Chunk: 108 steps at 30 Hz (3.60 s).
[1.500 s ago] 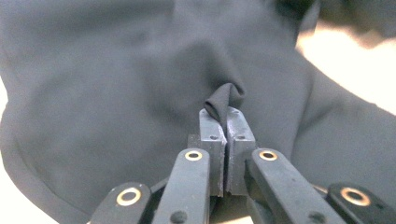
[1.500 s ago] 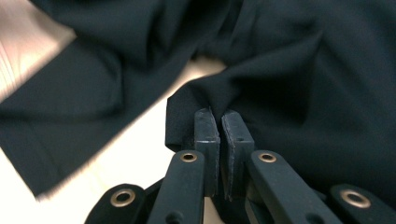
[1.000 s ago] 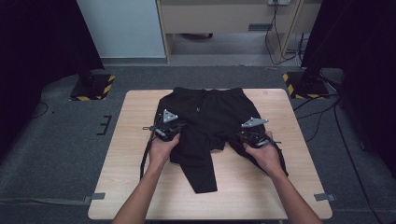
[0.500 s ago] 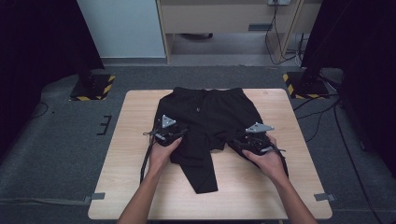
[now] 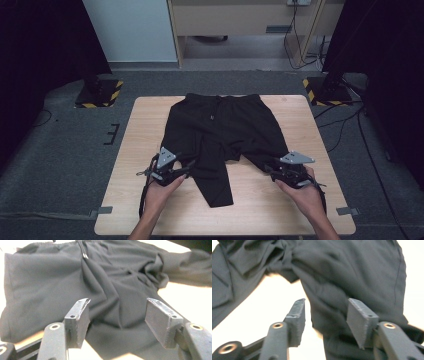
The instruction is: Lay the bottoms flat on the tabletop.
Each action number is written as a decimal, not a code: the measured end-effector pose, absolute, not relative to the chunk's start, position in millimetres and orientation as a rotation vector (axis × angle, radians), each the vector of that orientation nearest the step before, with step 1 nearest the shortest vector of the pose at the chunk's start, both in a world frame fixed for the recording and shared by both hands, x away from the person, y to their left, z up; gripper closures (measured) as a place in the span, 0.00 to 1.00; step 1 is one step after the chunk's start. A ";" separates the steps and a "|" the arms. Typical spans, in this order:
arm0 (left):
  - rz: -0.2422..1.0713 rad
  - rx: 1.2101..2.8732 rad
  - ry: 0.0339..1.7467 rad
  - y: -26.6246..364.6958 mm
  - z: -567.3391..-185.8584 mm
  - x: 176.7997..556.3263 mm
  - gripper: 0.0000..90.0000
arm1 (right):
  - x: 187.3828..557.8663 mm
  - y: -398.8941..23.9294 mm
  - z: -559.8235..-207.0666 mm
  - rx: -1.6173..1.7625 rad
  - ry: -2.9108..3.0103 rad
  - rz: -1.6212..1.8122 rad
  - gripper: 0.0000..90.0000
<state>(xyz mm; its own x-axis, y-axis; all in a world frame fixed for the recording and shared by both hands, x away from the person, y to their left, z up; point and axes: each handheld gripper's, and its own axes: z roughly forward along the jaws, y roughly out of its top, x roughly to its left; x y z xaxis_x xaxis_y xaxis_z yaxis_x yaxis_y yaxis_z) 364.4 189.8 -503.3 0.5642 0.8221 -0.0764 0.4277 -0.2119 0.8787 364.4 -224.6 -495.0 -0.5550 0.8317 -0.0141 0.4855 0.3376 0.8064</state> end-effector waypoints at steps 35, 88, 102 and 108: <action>0.542 2.023 1.161 166.1 -534.1 373.8 0.66 | 339.0 -267.2 -527.0 1.301 2.055 1.112 0.49; 0.551 1.988 1.221 291.5 -514.2 287.7 0.73 | 275.8 -278.0 -506.9 1.169 2.256 1.066 0.67; 0.504 1.975 1.061 262.8 -506.3 284.2 0.44 | 328.5 -219.8 -501.2 1.036 2.284 1.077 0.58; 0.474 2.051 1.030 250.7 -514.3 287.5 0.43 | 334.9 -203.8 -511.2 1.032 2.335 1.011 0.96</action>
